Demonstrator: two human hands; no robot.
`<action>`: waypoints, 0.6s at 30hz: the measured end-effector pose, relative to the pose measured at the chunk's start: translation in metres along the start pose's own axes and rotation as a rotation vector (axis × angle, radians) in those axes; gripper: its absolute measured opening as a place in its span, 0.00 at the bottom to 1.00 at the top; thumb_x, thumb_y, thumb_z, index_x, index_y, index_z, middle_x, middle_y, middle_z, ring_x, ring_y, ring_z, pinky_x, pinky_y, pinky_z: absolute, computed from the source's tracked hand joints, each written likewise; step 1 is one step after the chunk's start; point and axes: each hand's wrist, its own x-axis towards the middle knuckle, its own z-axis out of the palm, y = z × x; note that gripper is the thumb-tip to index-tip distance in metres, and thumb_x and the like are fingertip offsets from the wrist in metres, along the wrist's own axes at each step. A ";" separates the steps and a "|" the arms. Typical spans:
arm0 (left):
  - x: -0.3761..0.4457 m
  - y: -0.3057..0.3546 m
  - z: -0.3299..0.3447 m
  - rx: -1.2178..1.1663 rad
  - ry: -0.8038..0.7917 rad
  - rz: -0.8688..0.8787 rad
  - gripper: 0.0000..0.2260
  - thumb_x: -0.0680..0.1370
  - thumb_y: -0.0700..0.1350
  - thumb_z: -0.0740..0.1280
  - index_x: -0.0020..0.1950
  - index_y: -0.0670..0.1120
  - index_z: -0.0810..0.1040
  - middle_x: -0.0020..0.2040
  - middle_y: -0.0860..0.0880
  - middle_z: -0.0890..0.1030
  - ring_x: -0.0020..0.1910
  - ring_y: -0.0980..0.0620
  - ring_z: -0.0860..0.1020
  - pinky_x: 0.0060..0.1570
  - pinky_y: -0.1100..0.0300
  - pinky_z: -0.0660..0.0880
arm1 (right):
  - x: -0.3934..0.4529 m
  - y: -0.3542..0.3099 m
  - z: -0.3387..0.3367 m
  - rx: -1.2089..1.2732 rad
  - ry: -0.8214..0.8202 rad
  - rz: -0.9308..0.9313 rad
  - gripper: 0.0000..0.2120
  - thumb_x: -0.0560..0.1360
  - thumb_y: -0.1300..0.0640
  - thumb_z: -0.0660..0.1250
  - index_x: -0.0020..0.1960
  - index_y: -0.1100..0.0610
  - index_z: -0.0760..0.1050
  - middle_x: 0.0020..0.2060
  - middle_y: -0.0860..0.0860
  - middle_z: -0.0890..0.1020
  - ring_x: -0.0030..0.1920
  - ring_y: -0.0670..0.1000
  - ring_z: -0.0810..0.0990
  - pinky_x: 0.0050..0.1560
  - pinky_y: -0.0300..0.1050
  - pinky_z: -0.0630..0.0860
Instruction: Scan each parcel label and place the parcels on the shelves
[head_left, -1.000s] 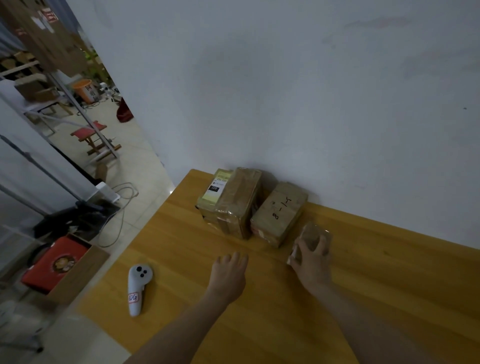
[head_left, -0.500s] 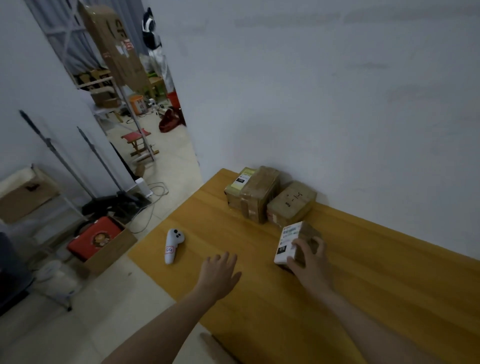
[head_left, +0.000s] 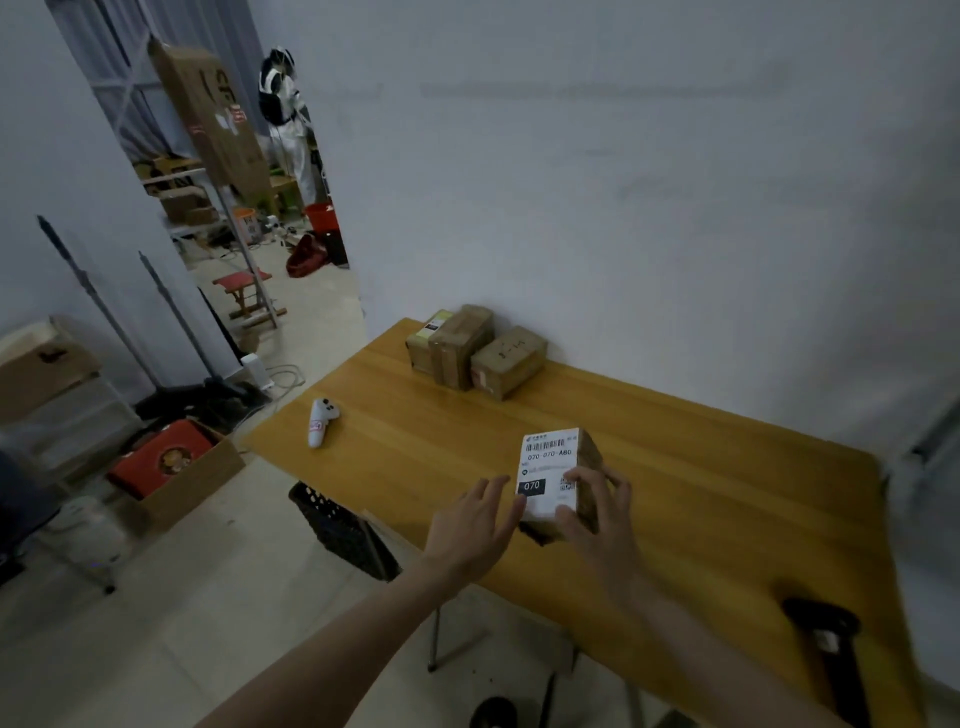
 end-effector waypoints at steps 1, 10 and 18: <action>-0.005 0.014 0.005 -0.060 -0.020 0.024 0.29 0.80 0.64 0.44 0.77 0.50 0.58 0.71 0.49 0.68 0.63 0.50 0.74 0.51 0.53 0.77 | -0.012 -0.001 -0.011 0.007 0.014 0.014 0.15 0.75 0.60 0.68 0.54 0.43 0.69 0.62 0.47 0.60 0.61 0.47 0.68 0.42 0.35 0.80; -0.004 0.120 0.055 -0.803 -0.371 0.054 0.21 0.82 0.57 0.54 0.74 0.52 0.58 0.58 0.51 0.78 0.48 0.58 0.79 0.45 0.63 0.78 | -0.079 0.013 -0.100 0.153 0.274 0.220 0.15 0.76 0.67 0.63 0.57 0.50 0.70 0.63 0.49 0.64 0.59 0.48 0.72 0.40 0.36 0.79; 0.018 0.168 0.105 -1.113 -0.536 -0.032 0.18 0.83 0.49 0.59 0.71 0.56 0.59 0.60 0.44 0.77 0.54 0.46 0.80 0.51 0.56 0.80 | -0.091 0.049 -0.161 0.146 0.478 0.345 0.19 0.80 0.53 0.61 0.69 0.41 0.66 0.64 0.42 0.67 0.63 0.43 0.69 0.57 0.39 0.71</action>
